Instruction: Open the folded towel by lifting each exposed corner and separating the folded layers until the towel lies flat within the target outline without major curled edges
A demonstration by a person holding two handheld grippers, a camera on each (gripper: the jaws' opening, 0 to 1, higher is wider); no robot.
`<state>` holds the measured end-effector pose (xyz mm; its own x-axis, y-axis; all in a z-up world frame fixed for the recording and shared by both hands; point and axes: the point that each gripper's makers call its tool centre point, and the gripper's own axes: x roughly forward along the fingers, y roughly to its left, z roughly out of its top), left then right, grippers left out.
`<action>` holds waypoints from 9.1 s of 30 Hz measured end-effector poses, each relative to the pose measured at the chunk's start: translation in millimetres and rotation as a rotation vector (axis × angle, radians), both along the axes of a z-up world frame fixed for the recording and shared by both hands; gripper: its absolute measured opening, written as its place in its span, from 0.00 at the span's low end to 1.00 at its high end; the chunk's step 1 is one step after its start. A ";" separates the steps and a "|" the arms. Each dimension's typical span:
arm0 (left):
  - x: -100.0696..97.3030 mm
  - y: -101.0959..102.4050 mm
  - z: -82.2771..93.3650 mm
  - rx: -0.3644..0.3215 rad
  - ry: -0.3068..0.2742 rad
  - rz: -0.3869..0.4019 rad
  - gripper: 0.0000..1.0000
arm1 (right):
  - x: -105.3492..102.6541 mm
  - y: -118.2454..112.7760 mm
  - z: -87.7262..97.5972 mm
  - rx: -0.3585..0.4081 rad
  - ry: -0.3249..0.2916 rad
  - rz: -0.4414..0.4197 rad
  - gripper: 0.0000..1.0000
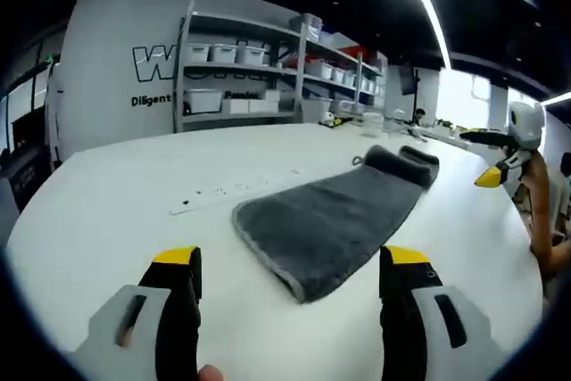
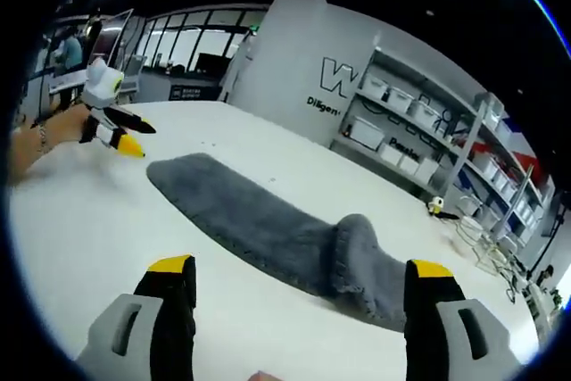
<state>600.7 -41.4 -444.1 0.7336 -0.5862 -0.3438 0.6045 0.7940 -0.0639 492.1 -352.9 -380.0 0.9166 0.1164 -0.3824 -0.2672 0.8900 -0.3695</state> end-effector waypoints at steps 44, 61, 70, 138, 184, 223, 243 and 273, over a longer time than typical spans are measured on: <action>5.9 -33.3 -46.2 0.105 0.121 -0.154 0.10 | 7.6 -10.7 -30.8 -0.043 0.096 -0.021 0.99; 4.0 19.0 -47.4 0.088 0.130 -0.100 0.10 | 8.4 -10.3 -38.7 -0.047 0.124 -0.014 0.99; -2.8 47.4 -46.7 0.114 0.119 -0.078 0.10 | 9.1 -11.0 -40.7 -0.051 0.130 -0.019 0.99; -59.1 295.2 -45.0 0.193 0.169 0.225 0.14 | 16.7 7.9 -61.6 -0.037 0.182 0.062 0.99; -38.3 277.0 10.6 0.039 0.007 0.267 0.95 | 30.1 5.2 -55.8 0.036 0.154 0.100 0.99; 40.0 307.8 -37.8 0.224 0.036 0.421 0.28 | 25.5 1.1 -60.9 0.033 0.159 0.083 0.99; 37.3 294.5 -39.6 0.302 -0.021 0.340 0.06 | 28.2 -4.7 -58.7 0.038 0.155 0.067 0.99; 33.9 293.1 -40.4 0.286 -0.034 0.329 0.07 | 138.4 -35.5 -46.1 0.048 0.157 0.052 0.37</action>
